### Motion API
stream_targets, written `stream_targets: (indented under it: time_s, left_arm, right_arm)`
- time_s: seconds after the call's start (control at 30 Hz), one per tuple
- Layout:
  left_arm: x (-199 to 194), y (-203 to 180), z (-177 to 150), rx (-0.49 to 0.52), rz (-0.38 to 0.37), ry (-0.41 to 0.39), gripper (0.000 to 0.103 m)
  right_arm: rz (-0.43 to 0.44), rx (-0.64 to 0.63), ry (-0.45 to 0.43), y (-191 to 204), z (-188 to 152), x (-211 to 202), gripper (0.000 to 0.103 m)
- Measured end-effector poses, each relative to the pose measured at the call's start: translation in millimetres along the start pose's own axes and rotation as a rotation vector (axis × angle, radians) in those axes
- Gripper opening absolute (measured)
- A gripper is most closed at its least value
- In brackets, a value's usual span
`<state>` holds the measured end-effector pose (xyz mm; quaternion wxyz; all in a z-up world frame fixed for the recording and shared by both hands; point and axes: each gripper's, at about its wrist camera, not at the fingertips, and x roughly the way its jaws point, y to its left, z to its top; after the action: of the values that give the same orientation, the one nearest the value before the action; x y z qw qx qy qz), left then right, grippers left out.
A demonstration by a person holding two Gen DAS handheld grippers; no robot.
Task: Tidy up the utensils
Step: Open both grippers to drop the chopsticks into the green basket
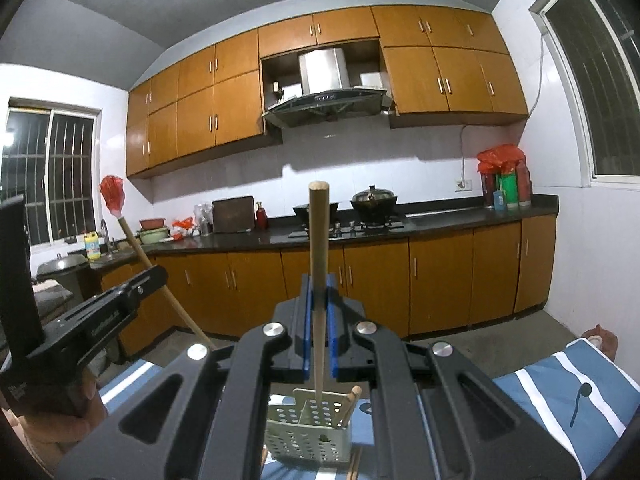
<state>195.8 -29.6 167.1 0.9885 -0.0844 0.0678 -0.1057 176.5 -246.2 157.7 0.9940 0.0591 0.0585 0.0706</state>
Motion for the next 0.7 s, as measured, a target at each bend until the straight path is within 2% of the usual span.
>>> stream_targets:
  time_s: [0.33, 0.5, 0.53, 0.6, 0.63, 0.7]
  left_arm:
    - [30.7, -5.4, -37.6, 0.031, -0.022, 0.086, 0.007]
    - [32.7, -5.9, -44.2, 0.032, -0.047, 0.132, 0.008]
    - [31.0, -6.0, -43.7, 0.035, -0.048, 0.131, 0.01]
    - [25.9, -6.0, -41.4, 0.037, -0.048, 0.126, 0.021]
    - [24.2, -5.0, -40.3, 0.035, -0.046, 0.122, 0.031]
    - [20.6, -5.1, -37.3, 0.03, -0.045, 0.112, 0.034]
  right_arm:
    - [-0.002, -0.017, 0.123, 0.4, -34.0, 46.2, 0.008]
    - [0.004, -0.017, 0.151, 4.2, -42.2, 47.7, 0.01]
    - [0.006, -0.016, 0.15, 4.6, -42.0, 46.6, 0.013]
    - [0.006, -0.012, 0.139, 3.4, -38.5, 42.3, 0.019]
    - [0.006, -0.011, 0.131, 2.9, -36.7, 39.1, 0.022]
    - [0.001, -0.013, 0.116, 2.6, -32.1, 33.2, 0.024]
